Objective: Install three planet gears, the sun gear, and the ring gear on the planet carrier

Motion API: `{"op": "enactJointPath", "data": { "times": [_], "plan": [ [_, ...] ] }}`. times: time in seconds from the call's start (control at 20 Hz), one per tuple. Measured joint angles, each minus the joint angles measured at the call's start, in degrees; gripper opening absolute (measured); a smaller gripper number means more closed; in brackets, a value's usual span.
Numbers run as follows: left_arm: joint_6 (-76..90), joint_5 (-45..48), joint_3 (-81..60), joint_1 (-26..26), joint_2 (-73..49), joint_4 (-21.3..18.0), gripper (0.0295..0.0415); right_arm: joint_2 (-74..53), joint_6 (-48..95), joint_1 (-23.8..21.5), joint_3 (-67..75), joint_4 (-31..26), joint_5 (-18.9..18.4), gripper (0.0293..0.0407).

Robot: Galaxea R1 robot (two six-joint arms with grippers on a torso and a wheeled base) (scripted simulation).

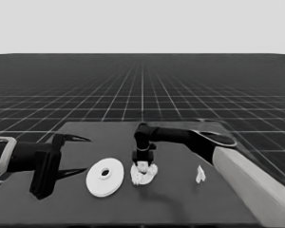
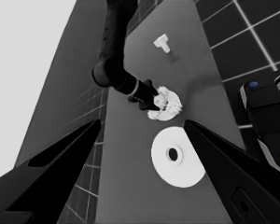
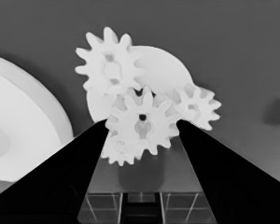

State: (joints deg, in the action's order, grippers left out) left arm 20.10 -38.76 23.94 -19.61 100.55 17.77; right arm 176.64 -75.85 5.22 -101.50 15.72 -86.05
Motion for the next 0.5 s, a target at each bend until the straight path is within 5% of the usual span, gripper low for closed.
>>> {"op": "enactJointPath", "data": {
  "times": [0.5],
  "plan": [
    [0.0, 0.0, 0.0, 0.0, 0.0, 0.0, 0.0385, 0.0, -3.9, 0.5, -0.1, 0.0, 0.0, 0.0309]
  ]
}}
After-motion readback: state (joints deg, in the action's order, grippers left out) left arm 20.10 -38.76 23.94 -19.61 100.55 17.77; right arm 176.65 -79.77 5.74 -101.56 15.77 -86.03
